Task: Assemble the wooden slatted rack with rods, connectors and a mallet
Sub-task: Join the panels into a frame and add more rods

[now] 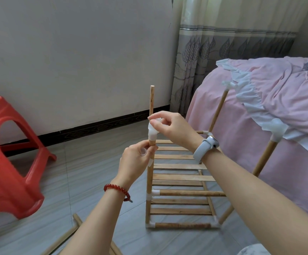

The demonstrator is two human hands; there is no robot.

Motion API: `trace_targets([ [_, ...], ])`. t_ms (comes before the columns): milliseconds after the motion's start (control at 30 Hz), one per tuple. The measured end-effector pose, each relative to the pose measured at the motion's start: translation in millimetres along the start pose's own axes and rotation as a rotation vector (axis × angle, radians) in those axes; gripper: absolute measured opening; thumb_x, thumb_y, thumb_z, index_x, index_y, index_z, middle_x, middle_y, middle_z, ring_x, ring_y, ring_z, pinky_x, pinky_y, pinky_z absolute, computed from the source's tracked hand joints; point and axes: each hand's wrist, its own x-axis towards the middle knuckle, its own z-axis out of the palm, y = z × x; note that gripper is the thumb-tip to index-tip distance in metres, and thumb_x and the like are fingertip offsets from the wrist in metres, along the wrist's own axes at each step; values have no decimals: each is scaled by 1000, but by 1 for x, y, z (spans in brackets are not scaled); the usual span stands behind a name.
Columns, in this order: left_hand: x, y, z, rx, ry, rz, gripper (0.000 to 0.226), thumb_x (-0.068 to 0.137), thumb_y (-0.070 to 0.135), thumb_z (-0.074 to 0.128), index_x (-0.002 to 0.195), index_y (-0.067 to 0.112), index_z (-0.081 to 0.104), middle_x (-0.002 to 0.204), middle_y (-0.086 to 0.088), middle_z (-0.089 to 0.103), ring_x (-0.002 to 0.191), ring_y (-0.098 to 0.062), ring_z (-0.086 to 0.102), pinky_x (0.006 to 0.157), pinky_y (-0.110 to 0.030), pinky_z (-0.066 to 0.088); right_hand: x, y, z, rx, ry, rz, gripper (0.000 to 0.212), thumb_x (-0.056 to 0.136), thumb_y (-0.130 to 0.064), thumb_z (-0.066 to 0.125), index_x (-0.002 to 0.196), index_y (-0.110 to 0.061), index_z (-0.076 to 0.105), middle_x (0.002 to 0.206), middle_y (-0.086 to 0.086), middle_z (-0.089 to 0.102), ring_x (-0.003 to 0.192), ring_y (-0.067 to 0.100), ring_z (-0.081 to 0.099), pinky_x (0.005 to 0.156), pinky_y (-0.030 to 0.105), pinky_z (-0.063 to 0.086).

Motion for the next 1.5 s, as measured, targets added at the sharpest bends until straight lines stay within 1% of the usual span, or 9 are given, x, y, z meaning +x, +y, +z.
trace_targets([
  [133, 0, 0, -1, 0, 4, -2, 9, 90, 34, 58, 94, 42, 60, 84, 9, 69, 86, -16, 64, 76, -47, 54, -1, 2, -5, 12, -74, 17, 24, 99, -23, 44, 117, -20, 60, 102, 5, 59, 88, 14, 54, 77, 23, 44],
  [267, 1, 1, -1, 5, 9, 4, 9, 90, 33, 59, 94, 41, 61, 83, 10, 69, 85, -16, 64, 76, -47, 54, -1, 2, -9, -140, -105, -17, 17, 96, -24, 49, 106, -35, 58, 119, 5, 39, 111, 19, 39, 98, 30, 36],
  [367, 1, 0, 0, 5, 10, 4, 9, 90, 34, 59, 94, 42, 62, 84, 10, 69, 85, -17, 65, 75, -47, 54, 1, -3, -10, -254, -134, -80, 18, 94, -22, 53, 109, -26, 61, 141, 3, 30, 131, 21, 25, 107, 32, 24],
  [533, -1, 1, -1, 12, 6, 2, 9, 91, 34, 58, 93, 41, 62, 80, 11, 69, 82, -15, 64, 75, -46, 54, 2, -11, -11, -238, -191, -55, 21, 94, -21, 52, 113, -16, 60, 122, 8, 50, 112, 22, 48, 96, 34, 42],
  [933, 0, 6, 0, 2, -12, 21, 20, 91, 33, 58, 86, 52, 56, 82, 9, 70, 83, -15, 65, 74, -48, 54, 11, -11, -12, -265, -253, -46, 5, 89, -15, 60, 92, -19, 59, 107, 3, 48, 93, 12, 49, 78, 19, 39],
  [1000, 2, 6, -2, 15, -22, 15, 21, 91, 32, 58, 85, 51, 57, 81, 8, 71, 80, -15, 64, 74, -46, 54, 17, -21, -19, -27, -144, -44, 8, 87, -4, 59, 89, -11, 61, 91, 2, 52, 78, 3, 52, 69, 18, 40],
  [1100, 3, 5, -2, 17, -38, 8, 16, 92, 30, 58, 87, 46, 61, 81, 9, 71, 80, -15, 63, 75, -45, 53, 35, -52, -50, 645, 120, -11, 13, 89, 1, 53, 88, -10, 61, 83, -1, 53, 64, 5, 53, 55, 17, 44],
  [1400, -4, 6, 0, 31, -33, 2, 11, 93, 28, 57, 92, 37, 64, 80, 6, 70, 74, -12, 60, 71, -41, 54, -3, 0, -25, 1041, -25, 430, 3, 95, -9, 50, 92, -7, 52, 98, 12, 48, 81, 20, 53, 66, 22, 54],
  [1500, -3, 4, -2, 28, -30, 4, 11, 92, 30, 58, 92, 39, 65, 80, 6, 71, 75, -15, 62, 72, -43, 54, -6, 5, -25, 929, -72, 464, 21, 94, -22, 53, 102, -2, 52, 101, 17, 53, 82, 23, 62, 75, 30, 58],
])
